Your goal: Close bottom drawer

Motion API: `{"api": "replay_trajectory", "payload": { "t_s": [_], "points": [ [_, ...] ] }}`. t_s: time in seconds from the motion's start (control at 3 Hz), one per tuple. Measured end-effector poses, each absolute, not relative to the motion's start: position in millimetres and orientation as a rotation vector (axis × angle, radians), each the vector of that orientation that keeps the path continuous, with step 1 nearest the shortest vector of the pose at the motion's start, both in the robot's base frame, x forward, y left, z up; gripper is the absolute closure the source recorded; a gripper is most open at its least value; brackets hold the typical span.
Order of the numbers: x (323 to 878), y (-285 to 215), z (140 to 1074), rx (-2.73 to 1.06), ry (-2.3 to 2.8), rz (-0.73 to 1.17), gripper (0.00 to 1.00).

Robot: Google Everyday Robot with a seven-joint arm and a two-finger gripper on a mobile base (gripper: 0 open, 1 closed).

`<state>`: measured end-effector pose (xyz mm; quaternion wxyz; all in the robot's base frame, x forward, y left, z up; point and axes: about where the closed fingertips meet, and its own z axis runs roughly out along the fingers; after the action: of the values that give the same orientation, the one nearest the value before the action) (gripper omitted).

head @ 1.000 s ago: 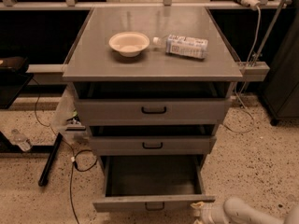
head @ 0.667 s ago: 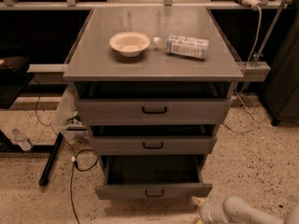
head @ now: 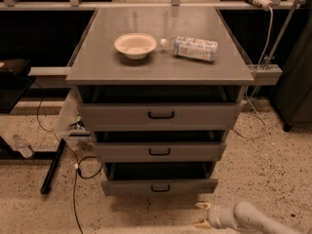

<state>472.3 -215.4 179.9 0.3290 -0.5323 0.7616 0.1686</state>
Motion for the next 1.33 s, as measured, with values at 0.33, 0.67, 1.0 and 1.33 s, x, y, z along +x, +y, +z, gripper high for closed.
{"api": "replay_trajectory", "payload": {
  "t_s": [0.33,0.67,1.0,1.33],
  "points": [
    [479,-215,174,-1.385,1.996,0.461,0.33],
    [510,-214,159,-1.366,2.025,0.474,0.56],
    [554,-211,144,-1.364,2.047,0.464,0.80],
    [570,-216,148,-1.360,2.040,0.432,0.77]
  ]
}}
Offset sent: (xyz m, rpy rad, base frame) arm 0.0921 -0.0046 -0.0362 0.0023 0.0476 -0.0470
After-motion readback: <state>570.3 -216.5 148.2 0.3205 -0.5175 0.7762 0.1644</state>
